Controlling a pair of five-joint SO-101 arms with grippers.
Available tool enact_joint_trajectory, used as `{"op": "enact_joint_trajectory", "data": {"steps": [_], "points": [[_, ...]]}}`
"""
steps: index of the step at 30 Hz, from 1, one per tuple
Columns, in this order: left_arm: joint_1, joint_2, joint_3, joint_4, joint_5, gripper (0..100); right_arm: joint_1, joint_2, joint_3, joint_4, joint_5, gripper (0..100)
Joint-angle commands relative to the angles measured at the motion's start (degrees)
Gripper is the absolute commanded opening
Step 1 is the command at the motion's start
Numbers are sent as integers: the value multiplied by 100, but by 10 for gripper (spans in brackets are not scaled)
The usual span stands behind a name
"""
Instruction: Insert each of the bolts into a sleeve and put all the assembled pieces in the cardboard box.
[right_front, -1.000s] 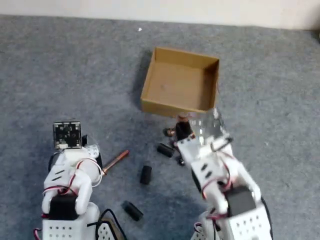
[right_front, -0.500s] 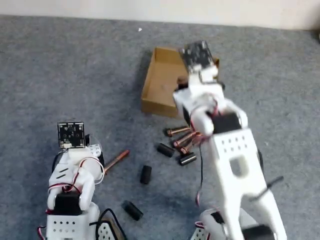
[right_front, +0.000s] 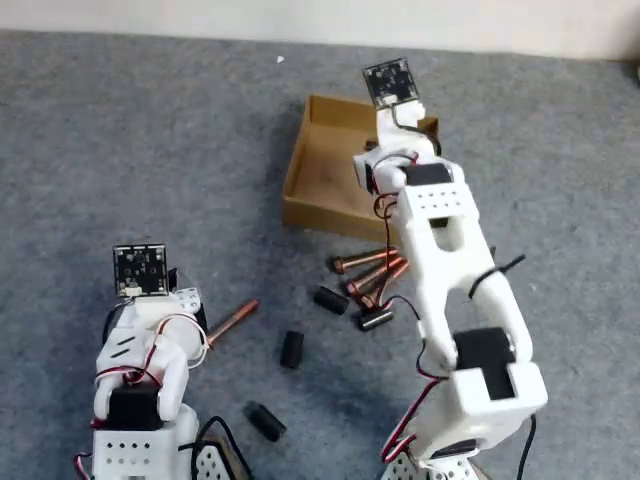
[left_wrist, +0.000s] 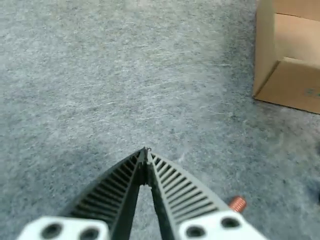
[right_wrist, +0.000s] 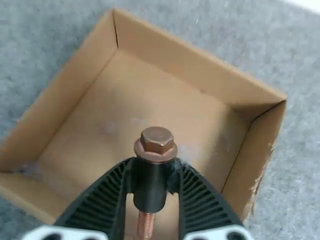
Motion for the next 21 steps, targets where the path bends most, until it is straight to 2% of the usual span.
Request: {"op": "enact_joint_trajectory", "data": {"steps": [1,4,10,18,21], "points": [[-207,-48,-40,-158,-35,8,75,13,-488,-171,-62,59],[-233,-48,-40,-158,-35,8,75,22,-497,-13,-62,142],[-347,-48,-75,-158,-35,7,57,-215,-611,541,-53,151],[-637,-48,-110,-176,0,7,13,-1525,-620,2413,-53,151],[-708,-57,-136,-237,0,7,-233,-2009,-391,3169,-62,151]]}}
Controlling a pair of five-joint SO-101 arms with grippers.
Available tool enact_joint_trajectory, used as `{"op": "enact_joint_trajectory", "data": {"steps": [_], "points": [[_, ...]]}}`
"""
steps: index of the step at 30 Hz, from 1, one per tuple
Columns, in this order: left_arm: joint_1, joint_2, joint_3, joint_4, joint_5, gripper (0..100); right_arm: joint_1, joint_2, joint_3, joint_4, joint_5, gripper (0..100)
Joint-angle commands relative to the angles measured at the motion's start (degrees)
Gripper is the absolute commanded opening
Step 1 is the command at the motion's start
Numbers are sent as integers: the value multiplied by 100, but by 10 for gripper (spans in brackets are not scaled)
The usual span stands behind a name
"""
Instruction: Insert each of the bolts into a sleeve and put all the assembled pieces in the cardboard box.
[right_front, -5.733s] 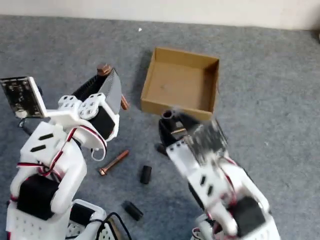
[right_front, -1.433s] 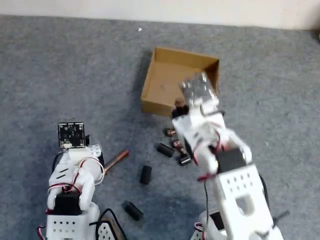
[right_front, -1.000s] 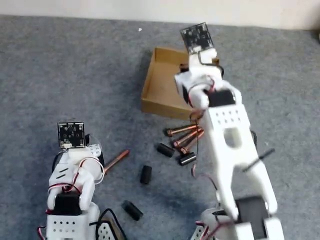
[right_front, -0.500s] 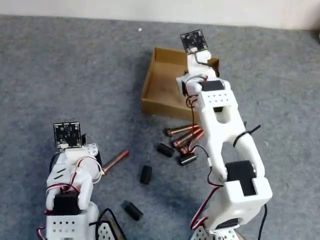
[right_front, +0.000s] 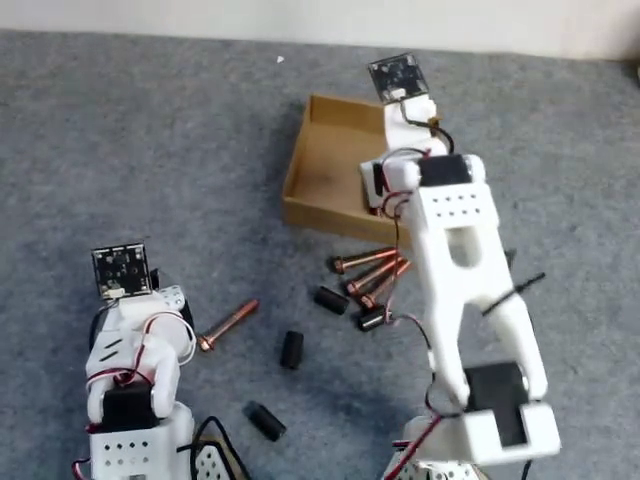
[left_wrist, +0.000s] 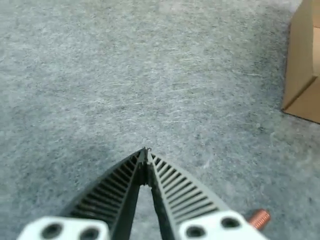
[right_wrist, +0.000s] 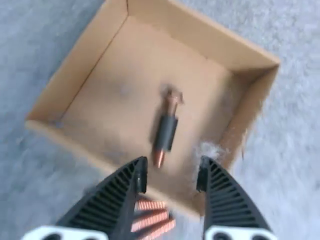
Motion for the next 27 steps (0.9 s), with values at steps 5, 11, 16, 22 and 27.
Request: {"op": "enact_joint_trajectory", "data": {"steps": [5,11,16,22,27], "points": [[-374,-57,-163,-229,0,7,-1059,-1367,901,1297,-220,151],[-725,-57,-110,-519,0,7,-1991,-1736,2009,1200,-1811,151],[-743,-57,-110,-519,0,7,-2923,-1727,2782,699,-2637,151],[-743,-57,-110,-519,0,7,-3618,-1727,3679,-479,-2673,151],[-743,-57,-110,-519,0,7,-3679,-1727,4145,-1095,-3191,151]]}}
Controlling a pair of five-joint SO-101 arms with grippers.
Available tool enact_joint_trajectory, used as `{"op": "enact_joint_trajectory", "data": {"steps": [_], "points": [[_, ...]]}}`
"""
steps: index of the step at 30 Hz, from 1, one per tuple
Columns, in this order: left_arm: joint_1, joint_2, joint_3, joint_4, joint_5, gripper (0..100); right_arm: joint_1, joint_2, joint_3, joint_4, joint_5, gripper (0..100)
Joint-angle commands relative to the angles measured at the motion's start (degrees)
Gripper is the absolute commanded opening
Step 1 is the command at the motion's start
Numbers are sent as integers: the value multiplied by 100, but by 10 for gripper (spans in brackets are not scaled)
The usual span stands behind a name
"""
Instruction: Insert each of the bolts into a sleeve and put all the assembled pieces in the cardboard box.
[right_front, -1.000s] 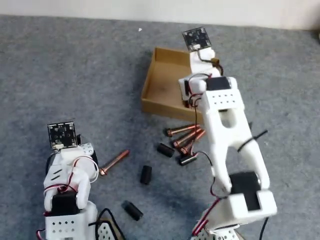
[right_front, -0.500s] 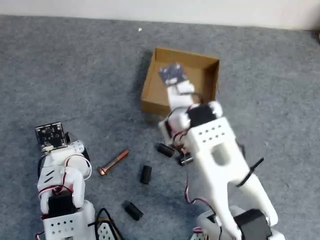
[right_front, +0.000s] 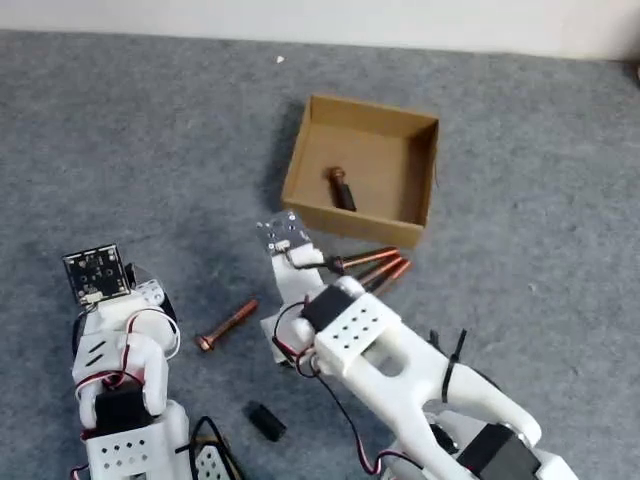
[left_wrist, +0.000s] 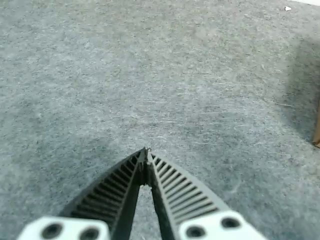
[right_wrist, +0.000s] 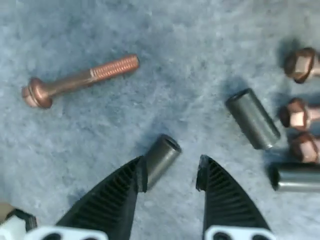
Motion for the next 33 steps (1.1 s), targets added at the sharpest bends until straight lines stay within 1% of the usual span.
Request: {"op": "enact_joint_trajectory", "data": {"steps": [1,9,20,22,25,26,29,33], "points": [[-75,-57,-110,-132,0,7,-84,-233,154,-409,-220,151],[-57,-57,-101,-123,0,7,-435,-224,734,-1007,-229,151],[-40,-57,-101,-114,0,7,-426,-163,1051,-1455,-220,151],[-31,-57,-101,-114,0,7,-426,92,1033,-1455,-202,134],[-31,-48,-92,-114,0,7,-391,725,989,-1429,-176,82],[-31,-48,-92,-114,0,8,-356,901,884,-1402,-149,67],[-31,-48,-92,-114,0,8,-224,1156,268,-725,114,3],[-22,-48,-92,-114,0,8,13,1007,-312,189,237,6]]}}
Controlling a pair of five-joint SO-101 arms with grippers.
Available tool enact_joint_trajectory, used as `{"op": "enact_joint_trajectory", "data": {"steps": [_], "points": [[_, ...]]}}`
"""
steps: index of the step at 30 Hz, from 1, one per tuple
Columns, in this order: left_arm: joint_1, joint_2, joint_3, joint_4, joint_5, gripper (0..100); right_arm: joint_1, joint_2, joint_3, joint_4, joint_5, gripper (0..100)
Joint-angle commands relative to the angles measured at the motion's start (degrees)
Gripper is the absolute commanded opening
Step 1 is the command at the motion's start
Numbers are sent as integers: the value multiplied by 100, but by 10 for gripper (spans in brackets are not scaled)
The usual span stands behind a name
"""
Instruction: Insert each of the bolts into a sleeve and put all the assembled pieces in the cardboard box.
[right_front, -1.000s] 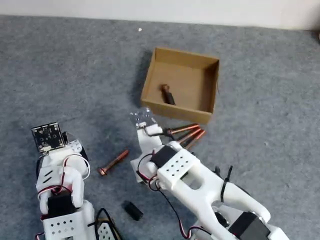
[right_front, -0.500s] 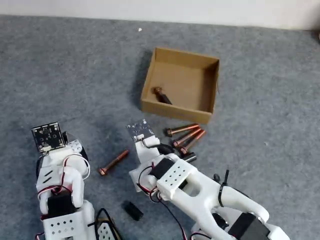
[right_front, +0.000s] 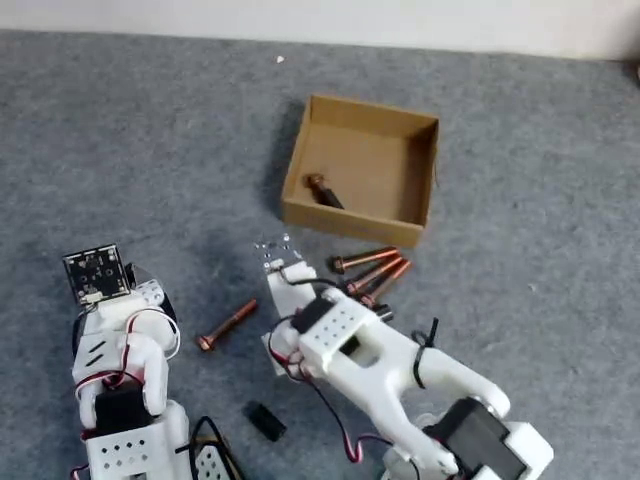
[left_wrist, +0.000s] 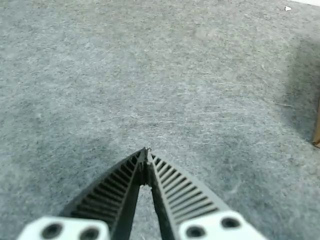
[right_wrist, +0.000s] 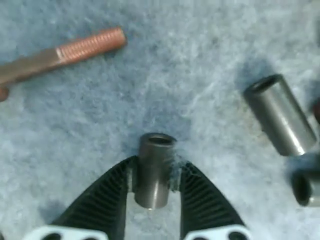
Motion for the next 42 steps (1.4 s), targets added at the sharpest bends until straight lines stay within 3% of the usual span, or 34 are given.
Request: {"op": "enact_joint_trajectory", "data": {"steps": [1,5,9,13,17,22,31,37,42], "points": [[-22,-48,-92,-114,9,8,242,-224,-505,831,123,6],[215,-48,-101,-105,9,10,716,-1138,-558,1226,527,6],[673,-48,-180,44,-18,14,1640,-2404,-374,1218,765,6],[919,-48,-620,721,-26,101,2431,-3275,75,866,765,6],[1622,-40,-1033,1345,-519,82,2747,-3679,620,154,765,6],[2114,171,-1068,1371,-914,63,3055,-3767,760,-136,756,6],[2431,2949,-2193,1424,-1389,63,3160,-3758,804,-277,756,6],[2756,4919,-3046,2101,-1363,60,3160,-3758,804,-277,756,6],[2756,6167,-3547,2365,-545,59,3160,-3758,813,-277,756,6]]}}
